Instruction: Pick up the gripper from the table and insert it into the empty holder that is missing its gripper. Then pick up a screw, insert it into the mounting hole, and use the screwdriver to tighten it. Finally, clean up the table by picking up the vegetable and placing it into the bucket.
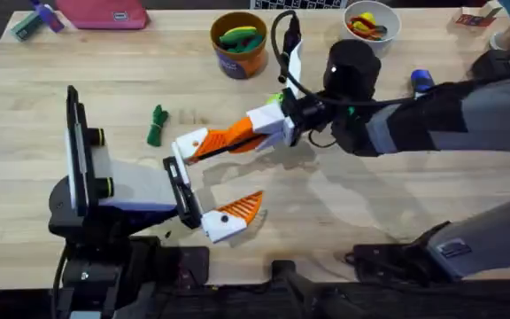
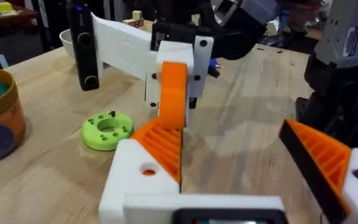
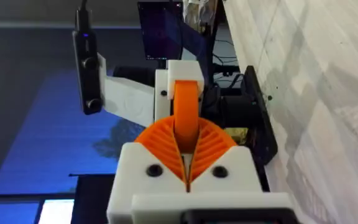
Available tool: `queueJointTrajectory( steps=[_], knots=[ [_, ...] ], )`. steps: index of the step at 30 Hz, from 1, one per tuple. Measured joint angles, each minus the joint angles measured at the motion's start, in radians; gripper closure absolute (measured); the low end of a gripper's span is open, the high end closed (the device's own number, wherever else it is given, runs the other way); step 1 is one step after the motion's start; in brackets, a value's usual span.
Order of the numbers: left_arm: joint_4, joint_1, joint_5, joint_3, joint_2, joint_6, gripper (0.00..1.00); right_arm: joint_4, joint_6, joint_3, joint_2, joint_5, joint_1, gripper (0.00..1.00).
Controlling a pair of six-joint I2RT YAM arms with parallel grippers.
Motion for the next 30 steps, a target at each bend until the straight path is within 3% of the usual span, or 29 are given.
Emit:
queueJointTrajectory(
  steps=[28, 30],
  knots=[
    [0.001, 0.0, -0.012, 0.0, 0.0, -0.016, 0.014, -0.03, -0.032, 0.01, 0.0, 0.07, 0.028, 0.993],
    [0.002, 0.0, -0.014, 0.0, 0.0, -0.016, 0.014, -0.031, -0.031, 0.01, 0.0, 0.07, 0.028, 0.947]
  ],
)
